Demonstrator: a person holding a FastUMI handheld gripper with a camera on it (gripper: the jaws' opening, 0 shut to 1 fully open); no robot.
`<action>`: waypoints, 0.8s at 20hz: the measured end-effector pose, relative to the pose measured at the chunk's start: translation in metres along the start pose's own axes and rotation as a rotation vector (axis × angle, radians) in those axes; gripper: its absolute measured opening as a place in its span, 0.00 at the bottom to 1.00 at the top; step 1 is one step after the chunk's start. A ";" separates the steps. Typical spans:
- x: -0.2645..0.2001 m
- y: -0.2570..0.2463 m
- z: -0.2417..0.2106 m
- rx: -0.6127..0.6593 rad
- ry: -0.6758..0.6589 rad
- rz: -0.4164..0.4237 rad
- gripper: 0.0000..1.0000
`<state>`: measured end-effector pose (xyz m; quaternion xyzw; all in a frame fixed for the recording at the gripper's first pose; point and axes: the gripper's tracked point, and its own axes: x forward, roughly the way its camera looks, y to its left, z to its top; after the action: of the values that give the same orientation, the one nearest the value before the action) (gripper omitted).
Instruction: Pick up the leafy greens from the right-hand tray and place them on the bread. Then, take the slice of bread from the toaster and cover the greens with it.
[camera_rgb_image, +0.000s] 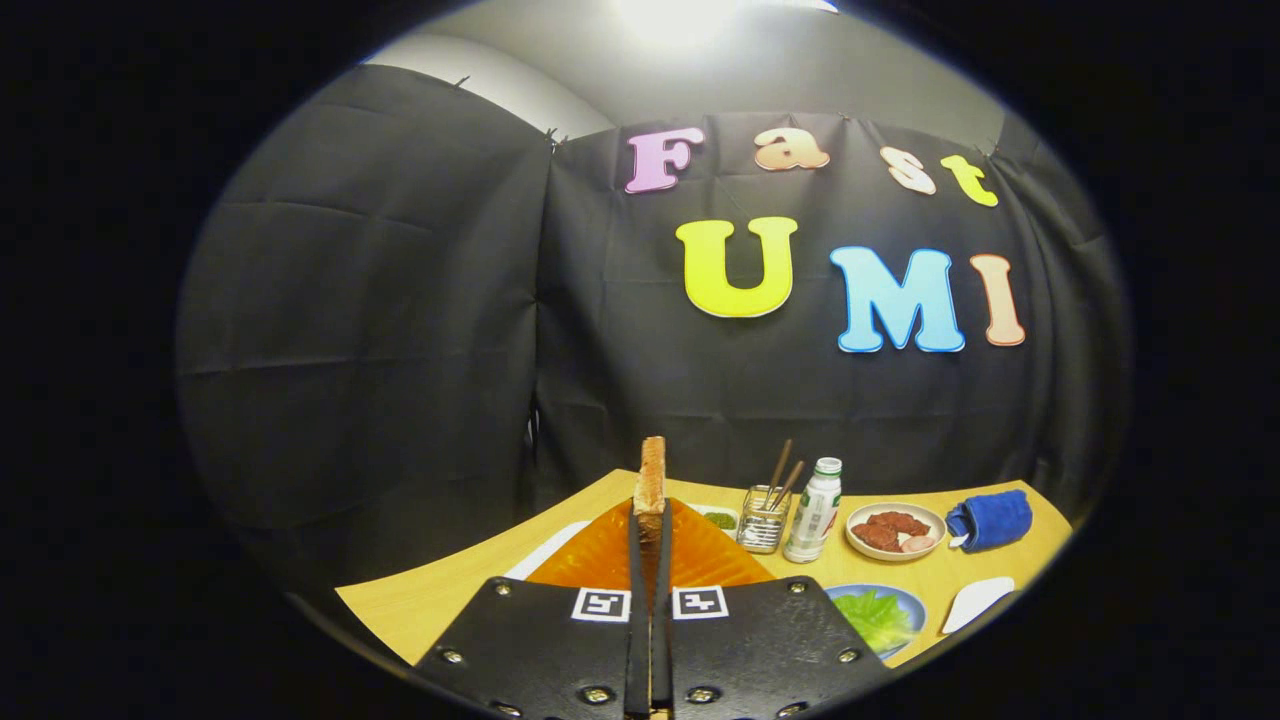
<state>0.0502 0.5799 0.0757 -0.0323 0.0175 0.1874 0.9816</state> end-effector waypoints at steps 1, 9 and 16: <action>-0.004 -0.008 0.001 0.000 -0.008 -0.004 0.01; -0.030 -0.076 -0.022 -0.013 0.008 -0.056 0.01; -0.038 -0.132 -0.060 0.055 0.062 -0.142 0.01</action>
<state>0.0624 0.4397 0.0250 -0.0124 0.0506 0.1156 0.9919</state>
